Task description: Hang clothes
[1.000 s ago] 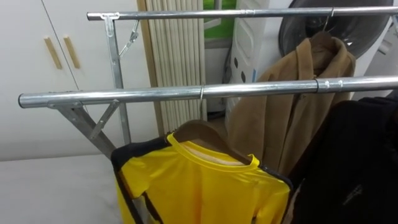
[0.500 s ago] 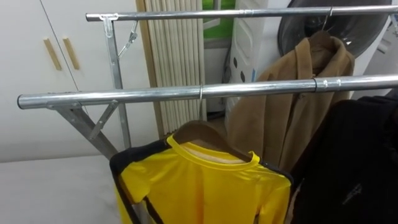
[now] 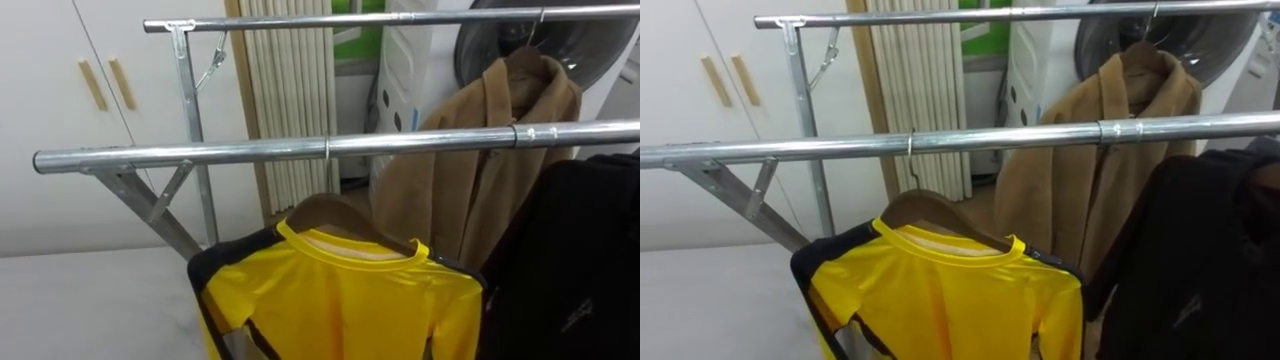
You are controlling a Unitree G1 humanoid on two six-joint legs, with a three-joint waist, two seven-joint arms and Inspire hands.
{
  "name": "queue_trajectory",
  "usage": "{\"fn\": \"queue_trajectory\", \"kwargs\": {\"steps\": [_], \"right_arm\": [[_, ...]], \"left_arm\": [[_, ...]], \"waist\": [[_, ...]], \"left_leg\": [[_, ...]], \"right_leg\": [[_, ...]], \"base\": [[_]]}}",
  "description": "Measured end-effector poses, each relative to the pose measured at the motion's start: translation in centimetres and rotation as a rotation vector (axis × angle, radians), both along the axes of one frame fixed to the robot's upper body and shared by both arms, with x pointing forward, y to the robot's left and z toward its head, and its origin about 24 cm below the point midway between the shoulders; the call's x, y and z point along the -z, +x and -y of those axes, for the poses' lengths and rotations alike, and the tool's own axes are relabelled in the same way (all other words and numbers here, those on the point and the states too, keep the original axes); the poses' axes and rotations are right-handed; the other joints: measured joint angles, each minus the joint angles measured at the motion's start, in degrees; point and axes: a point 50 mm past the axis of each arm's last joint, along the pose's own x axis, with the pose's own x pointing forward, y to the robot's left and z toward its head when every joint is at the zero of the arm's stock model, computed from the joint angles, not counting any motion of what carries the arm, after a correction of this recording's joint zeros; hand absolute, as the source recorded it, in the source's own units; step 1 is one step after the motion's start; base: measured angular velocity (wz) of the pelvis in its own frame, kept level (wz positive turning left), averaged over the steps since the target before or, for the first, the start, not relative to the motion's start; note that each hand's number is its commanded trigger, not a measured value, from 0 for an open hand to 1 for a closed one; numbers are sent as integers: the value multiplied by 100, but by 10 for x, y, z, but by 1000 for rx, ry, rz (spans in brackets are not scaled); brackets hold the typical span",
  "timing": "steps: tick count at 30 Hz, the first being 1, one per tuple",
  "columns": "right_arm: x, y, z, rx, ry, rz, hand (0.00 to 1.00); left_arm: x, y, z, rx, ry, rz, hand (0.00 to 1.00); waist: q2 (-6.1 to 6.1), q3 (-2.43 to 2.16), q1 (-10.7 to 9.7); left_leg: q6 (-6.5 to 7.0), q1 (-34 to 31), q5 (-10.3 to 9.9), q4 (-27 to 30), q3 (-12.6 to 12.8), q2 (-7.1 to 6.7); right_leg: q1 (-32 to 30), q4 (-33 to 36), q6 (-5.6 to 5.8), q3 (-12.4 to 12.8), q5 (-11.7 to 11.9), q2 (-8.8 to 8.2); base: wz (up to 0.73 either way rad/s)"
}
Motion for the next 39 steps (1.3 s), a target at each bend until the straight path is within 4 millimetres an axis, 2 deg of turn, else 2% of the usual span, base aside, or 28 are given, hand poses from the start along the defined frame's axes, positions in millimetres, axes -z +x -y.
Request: {"fn": "queue_trajectory", "kwargs": {"steps": [3,5,6,8,10,11,12,13,14,15,16,17,19,20,22,23,24,25,26,27,30,33,34,35,36,37,38,39], "right_arm": [[0,0,1,-5,-6,-6,0],[0,1,3,0,-12,-8,0],[-1,3,3,0,-12,-7,0],[-1,2,5,8,-15,-14,0],[-1,3,6,-18,-26,-15,0],[-1,4,7,-31,-34,-14,0],[-1,4,7,-35,-35,-16,0],[-2,6,7,-50,-40,-14,0],[-2,8,7,-70,-55,-12,0],[-2,8,8,-71,-63,-13,0],[-2,7,9,-69,-75,-19,0],[-2,7,11,-68,-84,-21,0],[-3,9,13,-70,-95,-20,0],[-3,9,15,-79,-103,-19,0],[-3,8,15,-83,-106,-23,0],[-4,9,15,-105,-111,-24,0],[-4,10,15,-120,-114,-25,0],[-4,12,14,-145,-118,-22,0],[-4,13,14,-154,-119,-21,0],[-4,14,14,-156,-121,-20,0],[-5,17,14,-166,-140,-18,0],[-5,18,16,-174,-166,-29,0],[-5,13,18,-148,-172,-40,0],[-3,7,17,-109,-170,-49,0],[-3,7,16,-102,-167,-48,0],[-3,9,13,-89,-156,-41,0],[-2,10,9,-55,-143,-29,0],[-2,6,10,-39,-144,-34,0]], "left_arm": [[1,-1,6,-5,-13,-6,0],[2,1,8,-5,-18,-2,0],[2,1,8,-6,-18,-1,0],[2,3,7,-16,-18,5,0],[2,1,7,-20,-17,-6,0],[2,0,7,-22,-15,-16,0],[1,0,6,-22,-13,-16,0],[1,-7,5,-28,-9,-33,0],[1,-10,4,-34,-8,-49,0],[1,-10,4,-37,-7,-53,0],[1,-8,4,-44,-7,-46,0],[1,-3,3,-40,-7,-36,0],[1,1,3,-11,-1,-34,0],[0,0,0,-16,4,-33,0],[-1,2,-4,-18,14,-21,0],[-1,6,-6,-19,18,-8,0],[-1,7,-6,-21,19,-4,0],[-1,7,-7,-29,21,0,0],[-1,7,-7,-30,22,8,0],[-1,7,-7,-29,21,12,0],[-1,6,-5,-49,13,31,0],[-1,2,-8,-102,15,34,0],[-2,-1,-11,-110,22,26,0],[-3,-2,-16,-111,39,22,0],[-4,-2,-19,-115,51,24,0],[-5,-4,-26,-127,79,17,0],[-8,-7,-36,-141,108,8,0],[-8,-11,-36,-143,115,-3,0]], "waist": [[29,5,25],[23,34,-91],[24,38,-110],[2,51,-122],[-20,40,-113],[-42,49,-108],[-49,47,-90],[-64,41,-68],[-69,49,-110],[-71,49,-126],[-81,52,-129],[-99,65,-130],[-107,69,-135],[-109,77,-122],[-129,85,-88],[-177,74,-43],[-153,55,-7],[-150,52,66],[-143,74,67],[-167,58,67],[-106,61,241],[-2,61,376],[75,76,323],[119,17,289],[156,0,263],[89,25,195],[-51,60,126],[-133,42,64]], "left_leg": [[-19,-160,11,140,-210,-23],[-49,-355,30,228,-156,-67],[-68,-404,49,223,28,-38],[-64,-568,250,209,883,110],[-72,-628,403,190,1299,151],[-45,-709,385,424,1744,289],[-49,-731,300,678,1967,410],[-146,-697,126,1115,2272,678],[-224,-617,4,1450,2412,946],[-262,-561,-28,1571,2448,1053],[-300,-440,-80,1736,2556,1238],[-340,-318,-115,1775,2614,1364],[-445,-131,-179,1669,2690,1468],[-546,-71,-252,1492,2714,1453],[-553,-70,-297,1219,2800,1380],[-553,-83,-296,1025,2781,1298],[-552,-97,-297,930,2746,1257],[-552,-150,-296,773,2607,1179],[-545,-204,-288,699,2420,1089],[-527,-243,-277,687,2323,1028],[-403,-252,-202,555,2038,820],[-256,-224,-125,438,1656,624],[-195,-168,-109,443,1290,573],[-157,-184,-72,403,938,600],[-155,-216,-48,371,788,601],[-172,-273,15,363,512,547],[-182,-338,25,449,274,411],[-172,-356,-2,521,190,337]], "right_leg": [[9,18,-6,-293,-2,-6],[58,-22,-31,-712,-22,-58],[63,-22,-39,-836,-41,-106],[84,-44,-49,-1241,-88,-183],[47,-114,-80,-1590,-117,-255],[34,-93,-104,-1827,-135,-300],[44,-68,-119,-1885,-144,-301],[65,-12,-133,-2051,-182,-296],[118,6,-137,-2276,-206,-272],[143,13,-138,-2386,-215,-262],[191,32,-125,-2629,-243,-259],[243,33,-86,-2838,-267,-256],[292,86,-35,-3130,-296,-270],[330,113,12,-3306,-322,-278],[349,131,96,-3551,-319,-311],[333,130,146,-3649,-292,-334],[342,128,161,-3679,-283,-338],[344,174,197,-3762,-254,-355],[365,207,227,-3901,-237,-402],[381,215,249,-3955,-224,-427],[377,500,282,-3904,-205,-630],[312,1199,276,-3687,-202,-892],[140,1662,118,-3278,-174,-968],[-53,1444,-69,-2330,-429,-672],[-137,1116,-79,-1877,-507,-445],[-364,512,-95,-1175,-440,-146],[-508,266,13,-702,103,-68],[-457,293,6,-837,143,-107]], "base": [[47],[91],[108],[97],[81],[73],[52],[43],[47],[65],[80],[85],[88],[82],[80],[72],[61],[64],[72],[82],[59],[80],[123],[130],[130],[137],[144],[129]]}}
